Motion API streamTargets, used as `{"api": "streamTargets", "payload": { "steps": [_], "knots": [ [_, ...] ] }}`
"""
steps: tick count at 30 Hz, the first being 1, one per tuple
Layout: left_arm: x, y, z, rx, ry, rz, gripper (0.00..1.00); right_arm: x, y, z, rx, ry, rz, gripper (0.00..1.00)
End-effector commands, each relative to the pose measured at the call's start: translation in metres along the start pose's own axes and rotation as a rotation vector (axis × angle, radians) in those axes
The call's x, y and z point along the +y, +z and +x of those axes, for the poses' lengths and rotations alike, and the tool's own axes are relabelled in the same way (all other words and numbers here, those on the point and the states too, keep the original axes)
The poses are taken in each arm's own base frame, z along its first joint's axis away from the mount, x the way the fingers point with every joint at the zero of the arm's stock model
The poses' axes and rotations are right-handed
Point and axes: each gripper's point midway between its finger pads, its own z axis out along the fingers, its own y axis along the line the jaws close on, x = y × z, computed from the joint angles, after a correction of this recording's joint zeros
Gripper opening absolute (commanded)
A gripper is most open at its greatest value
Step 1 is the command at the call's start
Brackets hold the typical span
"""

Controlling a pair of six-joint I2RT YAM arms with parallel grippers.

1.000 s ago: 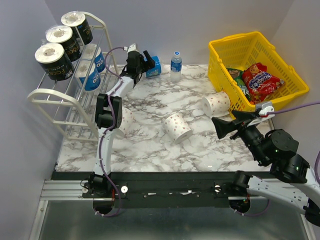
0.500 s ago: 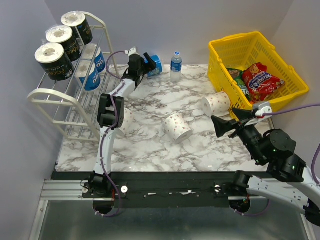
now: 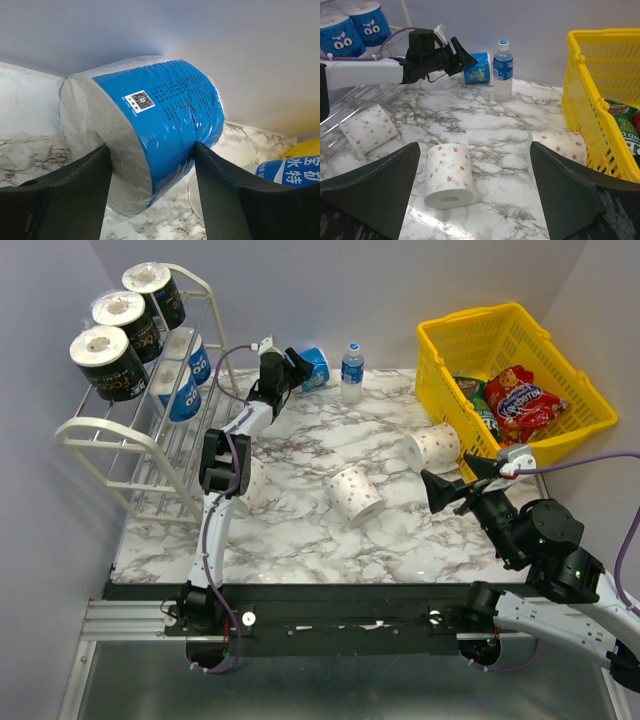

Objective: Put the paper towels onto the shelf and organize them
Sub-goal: Adjust the paper towel at the center of the board.

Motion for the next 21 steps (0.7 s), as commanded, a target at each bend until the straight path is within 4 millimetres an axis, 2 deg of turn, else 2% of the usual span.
{"api": "streamTargets", "payload": {
  "steps": [1,2,3,4,5,6,8,9,11,12,14,15,16,17,19,20,21],
  "knots": [
    [-0.015,-0.009,-0.012,-0.037,0.036,0.040,0.54,-0.002,0.003,-0.001,-0.016,-0.023,0.016,1.00],
    [-0.014,-0.013,-0.009,-0.027,0.057,0.035,0.52,-0.002,0.002,-0.002,-0.020,-0.016,0.013,1.00],
    [-0.025,-0.019,-0.020,-0.038,0.071,0.048,0.50,-0.002,0.001,-0.003,-0.022,-0.013,0.012,1.00],
    [-0.030,-0.023,-0.022,-0.038,0.081,0.056,0.49,-0.001,0.000,-0.003,-0.025,-0.007,0.007,1.00],
    [-0.028,-0.028,-0.017,-0.021,0.094,0.051,0.48,-0.002,0.000,-0.003,-0.026,0.000,0.006,1.00],
    [-0.042,-0.036,-0.029,-0.034,0.102,0.066,0.46,-0.003,-0.003,-0.004,-0.035,0.008,0.003,1.00],
    [-0.046,-0.046,-0.027,-0.009,0.123,0.065,0.45,-0.005,-0.005,-0.007,-0.045,0.005,0.003,1.00],
    [-0.062,-0.058,-0.036,-0.004,0.155,0.078,0.44,-0.007,-0.007,-0.009,-0.052,-0.001,0.005,1.00],
    [-0.071,-0.072,-0.033,0.028,0.198,0.071,0.43,-0.012,-0.011,-0.013,-0.063,-0.012,0.016,1.00],
    [-0.078,-0.085,-0.036,0.063,0.256,0.056,0.42,-0.017,-0.013,-0.015,-0.068,-0.018,0.033,1.00],
    [-0.092,-0.101,-0.027,0.115,0.330,0.042,0.40,-0.024,-0.020,-0.021,-0.082,-0.022,0.047,1.00],
    [-0.097,-0.118,-0.032,0.141,0.373,0.008,0.38,-0.029,-0.023,-0.023,-0.086,-0.018,0.061,1.00],
    [-0.105,-0.128,-0.023,0.169,0.442,0.006,0.38,-0.033,-0.028,-0.023,-0.081,-0.015,0.062,1.00],
    [-0.104,-0.138,-0.019,0.194,0.480,-0.013,0.38,-0.037,-0.034,-0.030,-0.094,0.017,0.063,1.00],
    [-0.104,-0.166,-0.023,0.231,0.566,-0.079,0.38,-0.042,-0.042,-0.028,-0.083,0.033,0.065,1.00],
    [-0.110,-0.177,-0.014,0.263,0.601,-0.085,0.38,-0.047,-0.050,-0.034,-0.106,0.070,0.064,1.00],
    [-0.111,-0.197,-0.013,0.303,0.635,-0.110,0.38,-0.050,-0.054,-0.033,-0.105,0.081,0.070,1.00]
  ]
}}
